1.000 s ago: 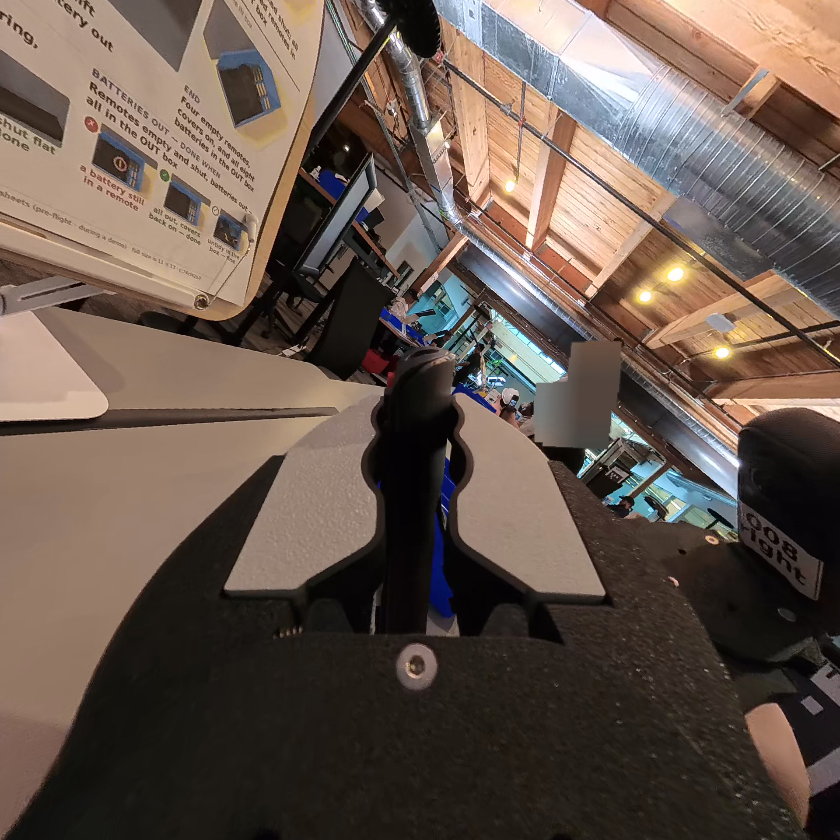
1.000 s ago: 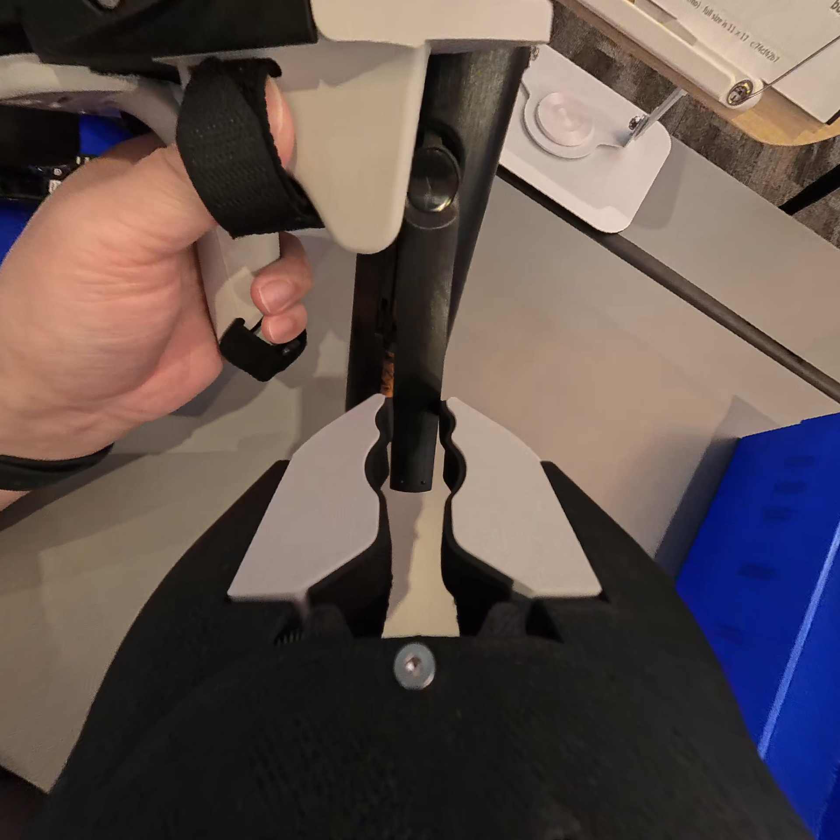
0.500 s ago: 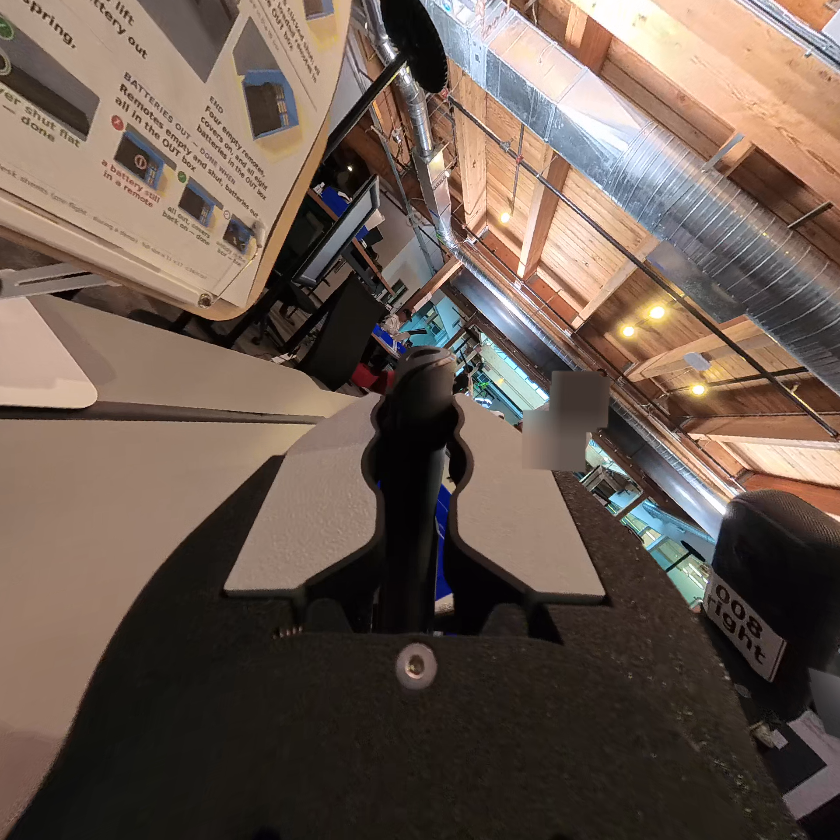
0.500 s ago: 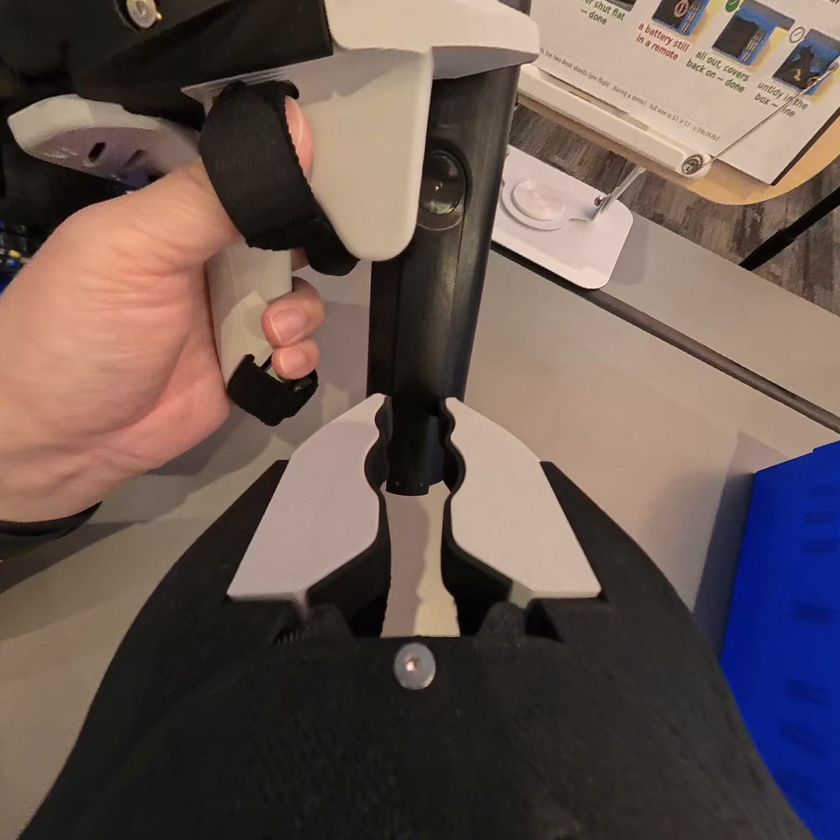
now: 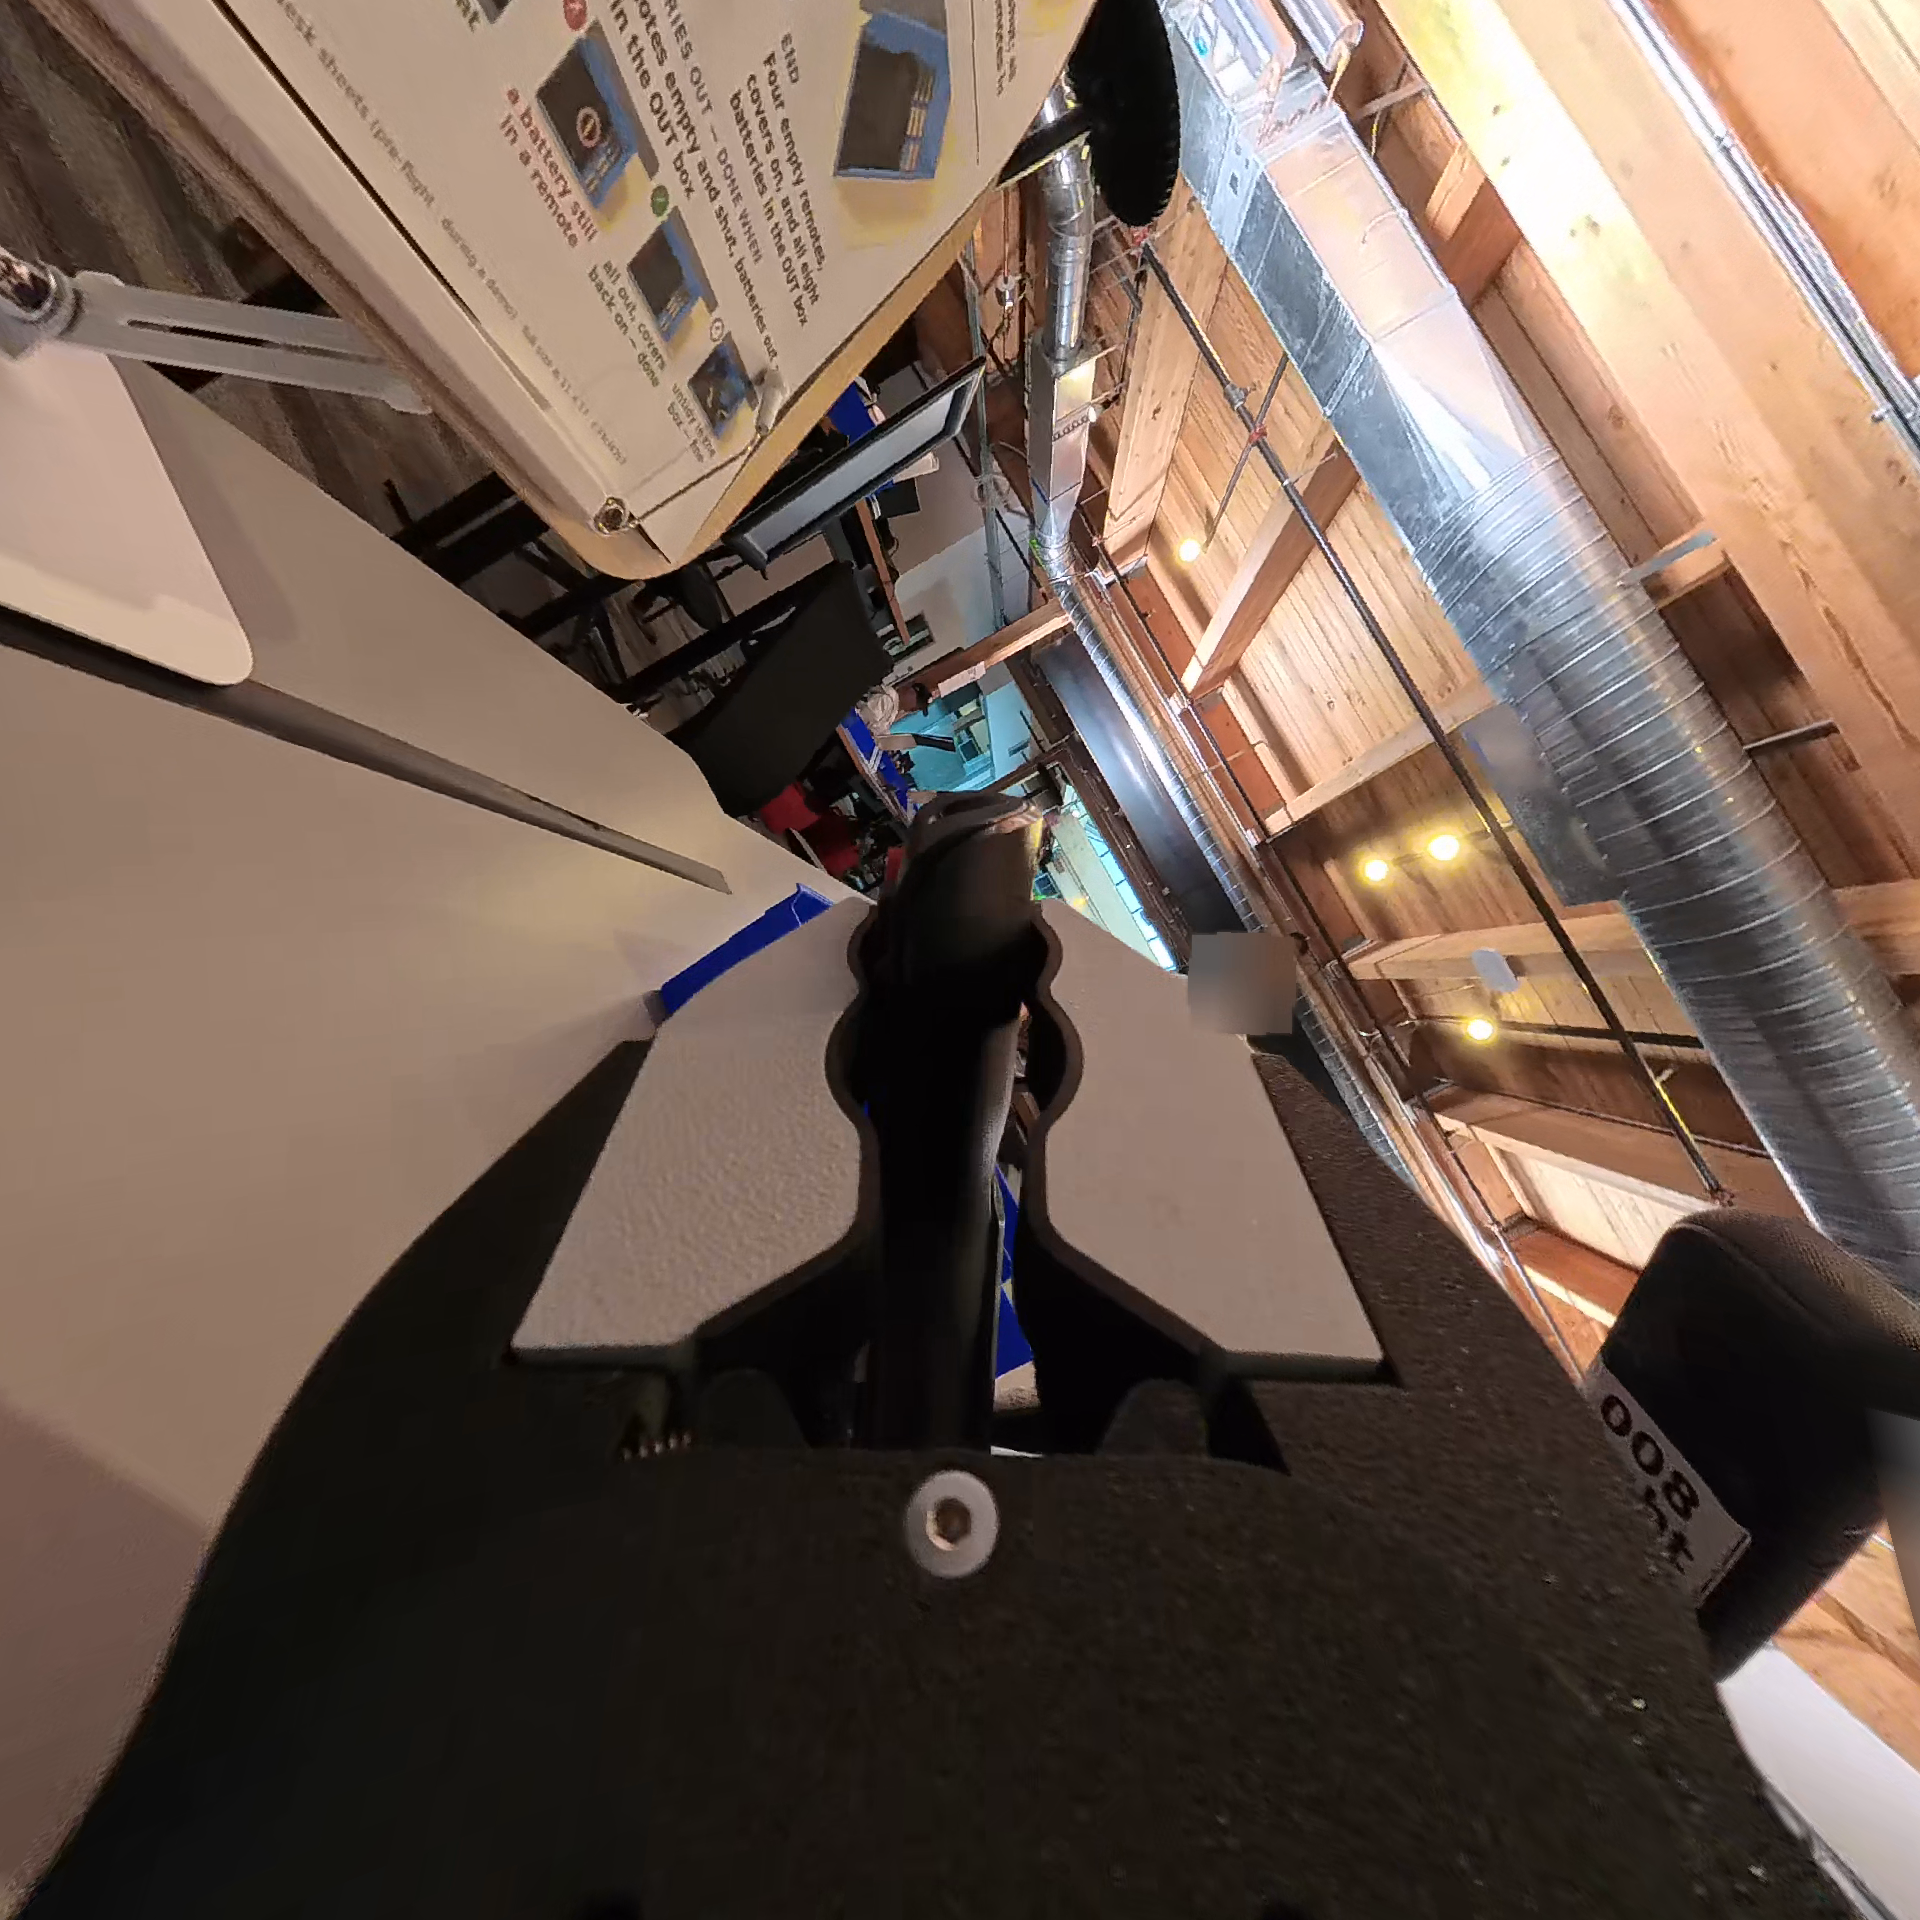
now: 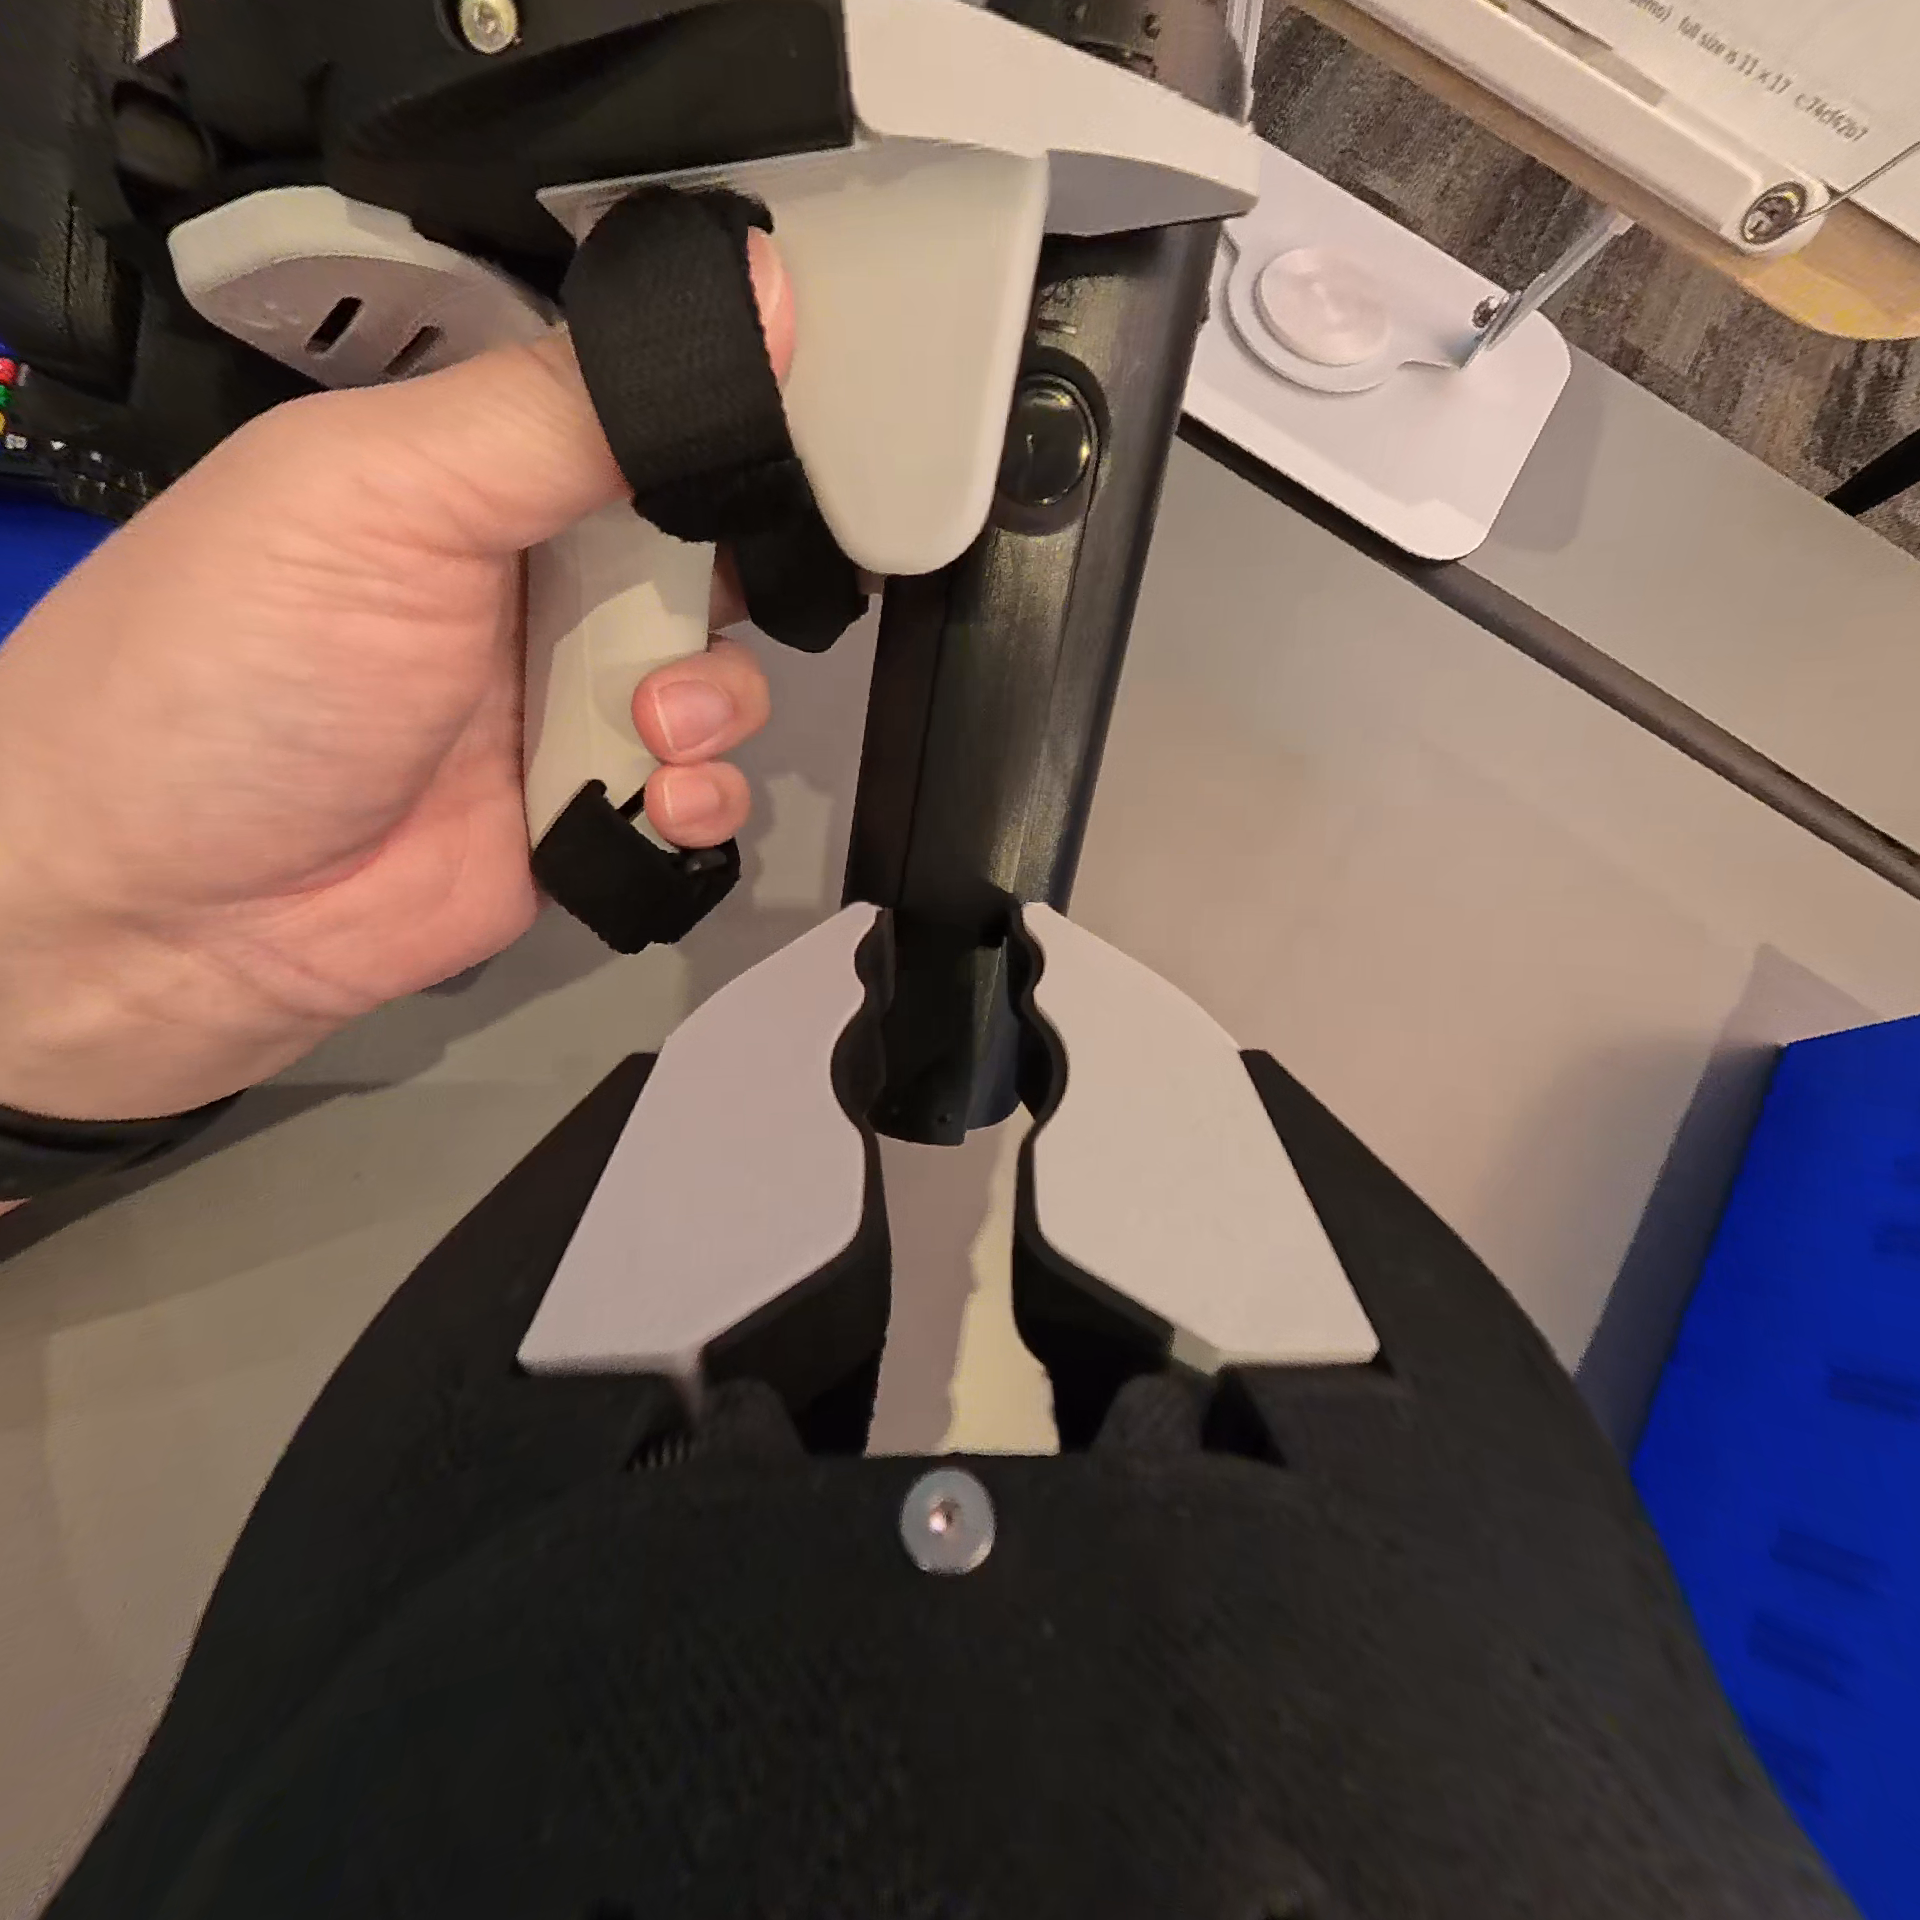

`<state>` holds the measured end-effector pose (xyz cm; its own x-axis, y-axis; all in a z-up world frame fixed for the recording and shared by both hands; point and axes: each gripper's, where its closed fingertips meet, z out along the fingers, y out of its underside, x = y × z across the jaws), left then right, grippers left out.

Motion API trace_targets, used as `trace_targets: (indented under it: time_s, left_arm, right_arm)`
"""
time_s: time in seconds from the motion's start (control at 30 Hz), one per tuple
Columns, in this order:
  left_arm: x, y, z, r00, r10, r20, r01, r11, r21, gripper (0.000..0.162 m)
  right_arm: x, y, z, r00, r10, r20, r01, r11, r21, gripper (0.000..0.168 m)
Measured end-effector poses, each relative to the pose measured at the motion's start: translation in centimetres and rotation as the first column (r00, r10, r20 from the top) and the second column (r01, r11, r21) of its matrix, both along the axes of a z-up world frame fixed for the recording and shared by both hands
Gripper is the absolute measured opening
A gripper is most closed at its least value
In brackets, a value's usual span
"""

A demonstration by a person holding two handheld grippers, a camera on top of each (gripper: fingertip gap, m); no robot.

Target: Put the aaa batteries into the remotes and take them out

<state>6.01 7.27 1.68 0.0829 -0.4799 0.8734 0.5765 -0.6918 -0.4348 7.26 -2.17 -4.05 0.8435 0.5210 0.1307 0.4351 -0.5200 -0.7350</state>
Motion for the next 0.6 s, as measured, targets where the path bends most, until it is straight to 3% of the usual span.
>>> trace_targets:
  time_s: [0.6]
  left_arm:
    - [-0.54, 0.19, 0.26, 1.000, 0.007, 0.010, -0.007, 1.000, -0.001, 0.024]
  right_arm:
    - [0.22, -0.17, 0.33, 0.999, 0.014, -0.032, -0.013, 0.999, 0.043, 0.028]
